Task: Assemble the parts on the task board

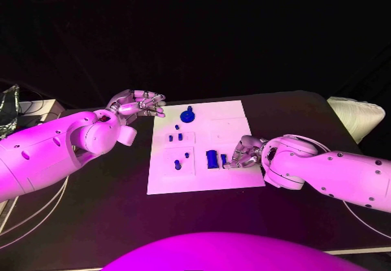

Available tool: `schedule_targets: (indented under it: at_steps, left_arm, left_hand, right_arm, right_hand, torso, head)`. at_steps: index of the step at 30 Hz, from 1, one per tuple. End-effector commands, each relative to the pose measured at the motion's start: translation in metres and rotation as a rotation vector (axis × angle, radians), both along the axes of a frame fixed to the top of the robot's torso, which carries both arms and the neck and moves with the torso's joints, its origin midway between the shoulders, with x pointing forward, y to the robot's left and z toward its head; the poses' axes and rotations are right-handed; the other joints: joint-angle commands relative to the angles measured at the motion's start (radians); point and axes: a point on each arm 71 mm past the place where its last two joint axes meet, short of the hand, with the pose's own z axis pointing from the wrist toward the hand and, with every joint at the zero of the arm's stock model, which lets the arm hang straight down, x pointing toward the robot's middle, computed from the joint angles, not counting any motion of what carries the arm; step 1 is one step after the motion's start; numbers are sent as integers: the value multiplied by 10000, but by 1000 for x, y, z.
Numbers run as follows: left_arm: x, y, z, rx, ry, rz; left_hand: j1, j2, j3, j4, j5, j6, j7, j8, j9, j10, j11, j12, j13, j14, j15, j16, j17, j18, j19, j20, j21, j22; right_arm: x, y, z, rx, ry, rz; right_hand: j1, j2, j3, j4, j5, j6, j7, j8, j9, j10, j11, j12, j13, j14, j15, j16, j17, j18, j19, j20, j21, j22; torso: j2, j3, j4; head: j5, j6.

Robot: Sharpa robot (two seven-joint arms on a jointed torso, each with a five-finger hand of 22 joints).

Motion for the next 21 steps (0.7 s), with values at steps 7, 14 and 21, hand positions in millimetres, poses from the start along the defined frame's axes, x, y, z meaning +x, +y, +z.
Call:
schedule_targets:
  at_steps: [7,14,21]
  left_arm:
    - [0,-3,0,-62,-57,-207]
    - [0,-3,0,-57,-56,-205]
    - [0,-3,0,-55,-57,-209]
  left_hand:
    - [9,104,-3,73,9,5,38,-37,-12,75,2,-38,-11,-5,39,-58,11,35,64,4,-35,-13]
    - [9,104,-3,73,9,5,38,-37,-12,75,2,-38,-11,-5,39,-58,11,35,64,4,-35,-13]
    - [19,123,-9,112,10,1,35,-40,-17,79,1,-63,-10,-10,40,-75,34,36,72,8,-58,-31]
  right_arm:
    - [1,5,-2,-177,-203,286]
    - [3,4,-4,-372,-360,228]
    - [0,1,-3,-131,-337,238]
  right_hand:
    - [80,85,-61,32,-100,-38,15,63,-21,1048,-78,48,2627,1045,-64,64,2628,-140,1047,-13,60,2633]
    - [184,256,3,13,8,-21,0,75,-49,1048,-90,48,2627,1045,-71,64,2628,-140,1047,-15,60,2633]
    - [152,116,-115,38,174,-23,12,79,-82,1048,-82,48,2627,1045,-69,64,2628,-140,1047,-16,60,2633]
  torso:
    - [2,-2,7]
    - [5,-11,16]
    - [-5,-16,19]
  head:
    - [-42,1]
    - [-40,1]
    - [-25,1]
